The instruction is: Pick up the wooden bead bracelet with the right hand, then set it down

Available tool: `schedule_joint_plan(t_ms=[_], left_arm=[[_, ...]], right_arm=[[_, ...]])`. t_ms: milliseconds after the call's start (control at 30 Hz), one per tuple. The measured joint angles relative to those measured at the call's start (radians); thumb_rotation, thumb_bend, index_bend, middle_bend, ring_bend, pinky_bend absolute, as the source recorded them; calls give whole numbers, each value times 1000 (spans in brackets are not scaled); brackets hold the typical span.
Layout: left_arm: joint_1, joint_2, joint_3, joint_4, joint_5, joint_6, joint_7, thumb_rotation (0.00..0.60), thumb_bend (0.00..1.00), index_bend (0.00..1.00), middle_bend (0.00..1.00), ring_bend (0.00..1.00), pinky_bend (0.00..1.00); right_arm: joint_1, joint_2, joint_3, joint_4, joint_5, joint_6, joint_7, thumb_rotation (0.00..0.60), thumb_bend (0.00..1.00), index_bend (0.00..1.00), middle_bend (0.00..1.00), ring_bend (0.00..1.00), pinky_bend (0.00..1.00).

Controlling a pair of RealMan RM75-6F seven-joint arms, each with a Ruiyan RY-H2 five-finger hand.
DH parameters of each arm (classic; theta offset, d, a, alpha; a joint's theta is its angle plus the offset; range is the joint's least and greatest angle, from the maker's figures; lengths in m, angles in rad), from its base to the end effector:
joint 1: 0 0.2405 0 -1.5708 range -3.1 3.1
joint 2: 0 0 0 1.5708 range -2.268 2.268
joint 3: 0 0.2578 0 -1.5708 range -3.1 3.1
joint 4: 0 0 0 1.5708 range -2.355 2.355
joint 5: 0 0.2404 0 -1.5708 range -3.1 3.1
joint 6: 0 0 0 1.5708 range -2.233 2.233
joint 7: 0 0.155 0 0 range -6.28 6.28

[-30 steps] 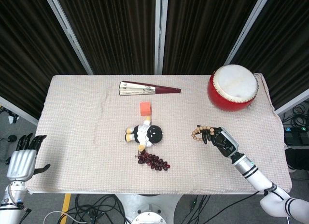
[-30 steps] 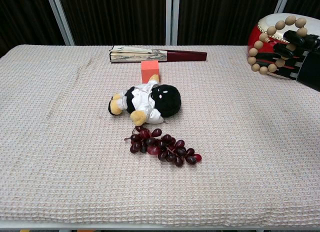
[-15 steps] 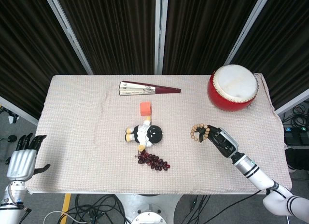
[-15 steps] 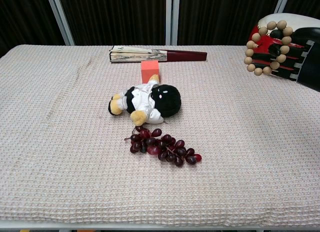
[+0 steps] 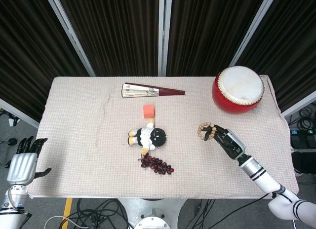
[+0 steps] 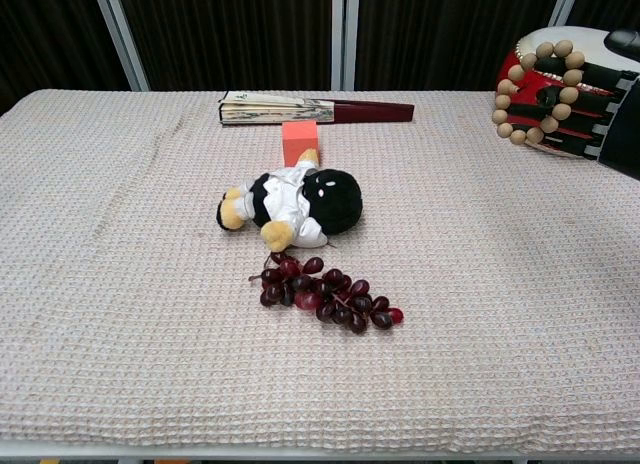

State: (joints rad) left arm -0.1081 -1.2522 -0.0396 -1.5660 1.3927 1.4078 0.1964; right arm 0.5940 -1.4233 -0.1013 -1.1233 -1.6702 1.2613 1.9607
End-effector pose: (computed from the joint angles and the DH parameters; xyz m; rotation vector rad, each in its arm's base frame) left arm -0.3336 0.1981 0.0839 -1.4080 -0.9242 -0.7338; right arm -0.2697 -0.3261 0.0186 -0.8960 2.3622 -1.6460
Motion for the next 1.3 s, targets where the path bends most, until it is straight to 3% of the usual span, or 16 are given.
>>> schedule_joint_plan(t_ms=[233, 500, 767, 900, 1067, 1300], left_arm=[[1, -1, 3, 2, 2, 0, -5, 600, 0, 141, 148, 7, 16], [1, -1, 4, -2, 2, -1, -2, 600, 0, 141, 148, 7, 16], [6, 0, 6, 2, -1, 2, -11, 600, 0, 141, 148, 7, 16], [7, -3, 6, 13, -3, 0, -21, 600, 0, 141, 148, 7, 16], [10, -10, 3, 27, 3, 10, -32, 600, 0, 141, 148, 7, 16], [12, -28, -1, 53, 17, 32, -37, 600, 0, 141, 148, 7, 16]], right_arm=[[-21, -18, 18, 22, 62, -53, -297, 361, 315, 343, 484, 145, 0], [-31, -66, 49, 74, 143, -142, -779, 367, 311, 336, 451, 133, 0], [-32, -108, 73, 104, 193, -181, -1399, 370, 310, 48, 181, 13, 0], [-51, -110, 96, 85, 223, -160, -1657, 399, 311, 0, 108, 0, 0], [-120, -54, 122, -11, 252, -62, -1793, 571, 310, 0, 94, 0, 0], [-255, 81, 120, -180, 249, 124, -1804, 577, 310, 0, 106, 0, 0]])
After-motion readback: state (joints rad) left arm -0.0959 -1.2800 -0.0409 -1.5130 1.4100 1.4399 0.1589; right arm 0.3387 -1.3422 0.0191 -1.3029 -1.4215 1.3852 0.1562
